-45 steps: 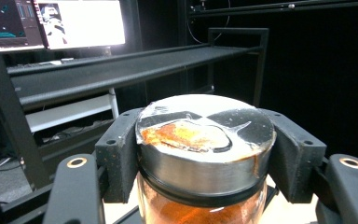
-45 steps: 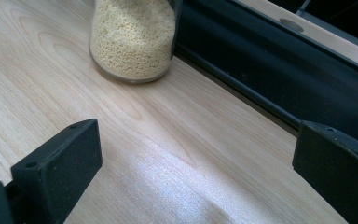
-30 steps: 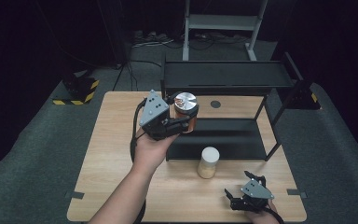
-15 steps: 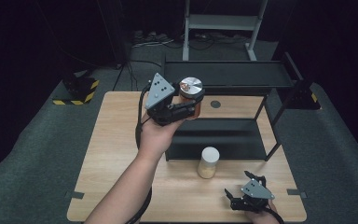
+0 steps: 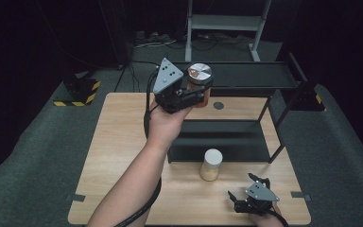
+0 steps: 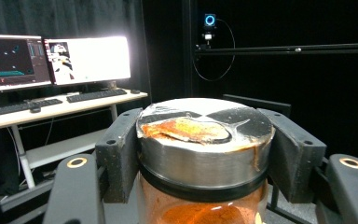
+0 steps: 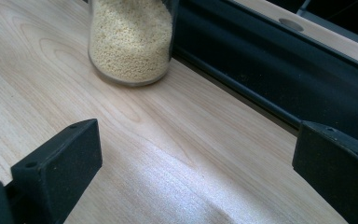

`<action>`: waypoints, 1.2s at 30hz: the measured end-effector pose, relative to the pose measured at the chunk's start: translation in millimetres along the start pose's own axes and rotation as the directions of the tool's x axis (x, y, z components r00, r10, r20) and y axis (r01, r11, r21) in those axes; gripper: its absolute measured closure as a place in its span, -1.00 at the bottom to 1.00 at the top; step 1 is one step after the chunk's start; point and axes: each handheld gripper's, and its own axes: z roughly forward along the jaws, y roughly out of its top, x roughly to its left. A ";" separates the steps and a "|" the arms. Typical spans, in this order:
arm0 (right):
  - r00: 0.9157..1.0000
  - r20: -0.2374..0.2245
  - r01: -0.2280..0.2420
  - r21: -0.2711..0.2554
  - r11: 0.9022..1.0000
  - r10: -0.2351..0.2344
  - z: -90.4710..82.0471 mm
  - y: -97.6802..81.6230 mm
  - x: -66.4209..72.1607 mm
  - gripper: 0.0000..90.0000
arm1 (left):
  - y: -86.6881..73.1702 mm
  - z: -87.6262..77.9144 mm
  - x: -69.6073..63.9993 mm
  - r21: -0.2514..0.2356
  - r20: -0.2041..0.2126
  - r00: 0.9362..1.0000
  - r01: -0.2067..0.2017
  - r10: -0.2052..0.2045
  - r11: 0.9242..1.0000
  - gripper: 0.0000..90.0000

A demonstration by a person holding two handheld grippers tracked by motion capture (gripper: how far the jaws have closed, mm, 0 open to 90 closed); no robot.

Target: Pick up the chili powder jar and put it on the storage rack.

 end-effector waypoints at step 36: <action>1.000 -0.002 -0.015 -0.011 1.000 0.015 -1.4 -2.2 -1.7 -0.99 | 13.0 63.9 16.4 -0.007 -0.098 0.995 0.011 -0.012 1.000 -0.23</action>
